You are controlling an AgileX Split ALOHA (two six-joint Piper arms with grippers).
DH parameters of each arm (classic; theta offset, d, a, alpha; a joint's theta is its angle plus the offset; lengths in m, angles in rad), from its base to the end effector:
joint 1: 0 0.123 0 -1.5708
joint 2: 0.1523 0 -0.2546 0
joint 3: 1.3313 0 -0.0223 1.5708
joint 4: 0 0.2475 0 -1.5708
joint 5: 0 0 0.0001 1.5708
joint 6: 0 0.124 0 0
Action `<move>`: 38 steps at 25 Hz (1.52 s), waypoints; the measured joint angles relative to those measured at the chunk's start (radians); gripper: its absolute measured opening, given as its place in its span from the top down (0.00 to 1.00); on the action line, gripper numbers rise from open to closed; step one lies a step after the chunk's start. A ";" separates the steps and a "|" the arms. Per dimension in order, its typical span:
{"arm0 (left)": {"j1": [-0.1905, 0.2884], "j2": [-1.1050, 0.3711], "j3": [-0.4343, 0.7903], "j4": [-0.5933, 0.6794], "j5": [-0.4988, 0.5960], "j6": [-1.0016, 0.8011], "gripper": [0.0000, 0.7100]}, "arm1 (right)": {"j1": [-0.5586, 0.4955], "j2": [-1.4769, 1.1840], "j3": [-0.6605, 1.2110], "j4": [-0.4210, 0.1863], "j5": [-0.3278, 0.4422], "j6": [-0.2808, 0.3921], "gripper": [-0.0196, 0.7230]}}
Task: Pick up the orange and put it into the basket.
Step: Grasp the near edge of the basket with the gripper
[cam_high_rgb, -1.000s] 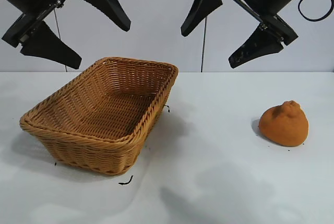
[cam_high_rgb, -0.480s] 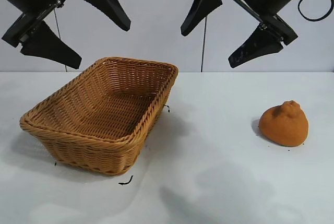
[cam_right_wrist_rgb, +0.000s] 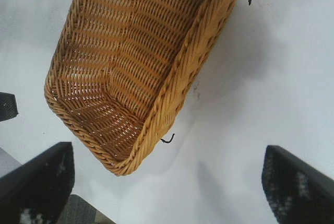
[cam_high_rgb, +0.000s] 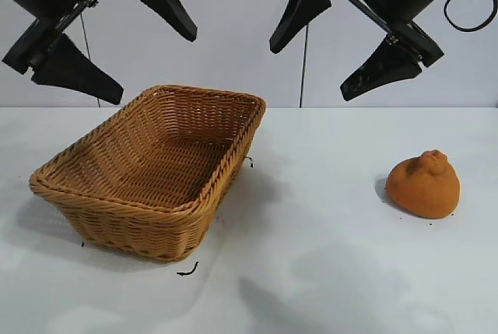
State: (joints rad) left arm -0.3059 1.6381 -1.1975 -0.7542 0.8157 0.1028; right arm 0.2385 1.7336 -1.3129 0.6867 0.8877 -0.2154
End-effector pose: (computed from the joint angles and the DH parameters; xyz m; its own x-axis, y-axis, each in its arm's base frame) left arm 0.3173 -0.1651 0.2156 -0.9533 -0.1100 -0.2814 0.0918 0.7818 -0.6168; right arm 0.3447 0.1466 0.2092 -0.9438 0.0027 -0.3306 -0.1871 0.8200 0.5409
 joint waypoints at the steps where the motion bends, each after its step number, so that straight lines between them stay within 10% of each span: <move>1: -0.001 -0.016 0.000 0.032 0.011 -0.051 0.02 | 0.000 0.000 0.000 0.000 0.000 0.000 0.04; 8: -0.086 -0.096 0.017 0.195 0.007 -0.280 0.02 | 0.000 0.000 0.000 0.001 -0.001 0.000 0.04; 14: -0.243 -0.115 0.021 0.576 0.007 -0.902 0.02 | 0.000 0.000 0.000 0.001 -0.001 0.000 0.04; 24: -0.251 -0.110 0.021 0.806 0.007 -1.517 0.02 | 0.000 0.000 0.000 0.001 -0.001 0.000 0.04; 38: -0.230 0.100 0.027 0.754 -0.001 -1.658 0.02 | 0.000 0.000 0.000 0.001 -0.001 0.000 0.04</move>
State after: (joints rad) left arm -0.5359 1.7376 -1.1709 0.0000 0.8147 -1.5551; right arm 0.2385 1.7336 -1.3129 0.6874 0.8866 -0.2154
